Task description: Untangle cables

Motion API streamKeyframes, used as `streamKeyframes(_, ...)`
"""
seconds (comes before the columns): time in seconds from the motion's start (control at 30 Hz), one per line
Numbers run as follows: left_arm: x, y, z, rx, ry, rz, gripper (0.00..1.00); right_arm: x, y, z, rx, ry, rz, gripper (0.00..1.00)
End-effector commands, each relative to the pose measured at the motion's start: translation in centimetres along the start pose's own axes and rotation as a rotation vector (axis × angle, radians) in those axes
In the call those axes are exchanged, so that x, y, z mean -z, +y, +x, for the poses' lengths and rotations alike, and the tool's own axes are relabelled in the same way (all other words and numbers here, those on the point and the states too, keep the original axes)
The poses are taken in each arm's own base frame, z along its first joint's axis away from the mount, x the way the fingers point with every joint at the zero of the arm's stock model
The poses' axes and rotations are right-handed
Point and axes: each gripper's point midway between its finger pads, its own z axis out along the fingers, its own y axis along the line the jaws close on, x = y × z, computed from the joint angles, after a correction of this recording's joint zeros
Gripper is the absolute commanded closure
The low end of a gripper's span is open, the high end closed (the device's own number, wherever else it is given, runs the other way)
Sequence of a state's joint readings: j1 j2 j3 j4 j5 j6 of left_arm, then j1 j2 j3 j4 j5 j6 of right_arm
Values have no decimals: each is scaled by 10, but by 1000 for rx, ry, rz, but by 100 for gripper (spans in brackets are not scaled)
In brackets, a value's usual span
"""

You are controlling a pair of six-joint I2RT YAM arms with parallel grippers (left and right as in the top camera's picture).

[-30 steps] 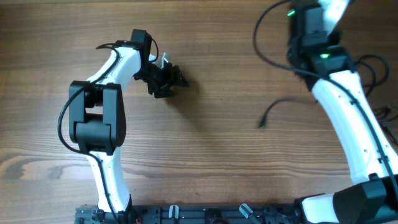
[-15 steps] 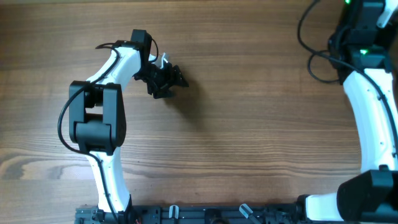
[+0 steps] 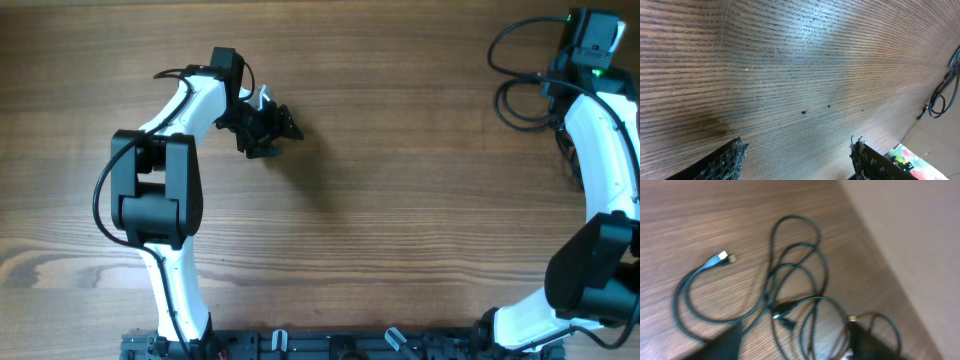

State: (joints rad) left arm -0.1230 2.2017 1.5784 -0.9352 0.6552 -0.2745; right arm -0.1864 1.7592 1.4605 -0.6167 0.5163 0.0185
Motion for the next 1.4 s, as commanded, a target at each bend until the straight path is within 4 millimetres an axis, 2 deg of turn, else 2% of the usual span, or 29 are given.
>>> streamKeyframes(0.0,-6,6,0,4,13,-7,27,-7,42,15,4,55,-216,2)
streamKeyframes(0.1,-6,6,0,4,13,-7,20,-2,65,23,10,86,-346,0)
streamKeyframes(0.17,-6,6,1,5,15,-7,22,4,79,28,13,112,-439,1)
streamKeyframes(0.2,-6,6,1,6,16,-8,37,9,88,32,14,130,-499,1)
streamKeyframes(0.23,-6,6,1,5,16,-8,58,15,97,36,14,148,-561,0)
streamKeyframes(0.27,-6,6,1,6,16,-8,74,22,106,41,14,168,-623,1)
streamKeyframes(0.3,-6,6,1,5,16,-8,84,28,113,45,14,190,-674,1)
streamKeyframes(0.4,-4,5,1,3,14,-8,96,39,123,54,9,234,-760,0)
streamKeyframes(0.5,-2,10,-2,-3,-9,-46,96,43,127,54,-85,275,-781,0)
streamKeyframes(0.6,0,26,-10,-4,-50,-140,96,43,127,51,-187,307,-767,1)
streamKeyframes(0.67,2,36,-15,-7,-79,-205,96,43,127,51,-215,314,-764,0)
streamKeyframes(0.77,10,62,-25,29,-155,-384,96,43,127,50,-215,314,-764,0)
streamKeyframes(0.83,12,70,-28,55,-184,-449,96,43,127,50,-215,314,-764,0)
streamKeyframes(0.9,11,70,-27,48,-191,-475,89,43,127,50,-215,314,-764,0)
streamKeyframes(0.97,9,67,-27,33,-194,-488,70,43,127,50,-216,314,-764,0)
streamKeyframes(1.0,8,66,-26,28,-193,-489,57,43,127,50,-215,313,-764,0)
streamKeyframes(1.03,6,65,-25,23,-191,-490,34,43,127,50,-215,313,-764,0)
streamKeyframes(1.07,5,63,-25,20,-189,-490,2,43,127,50,-216,313,-764,0)
streamKeyframes(1.37,3,62,-22,15,-180,-493,0,43,127,50,-215,313,-764,0)
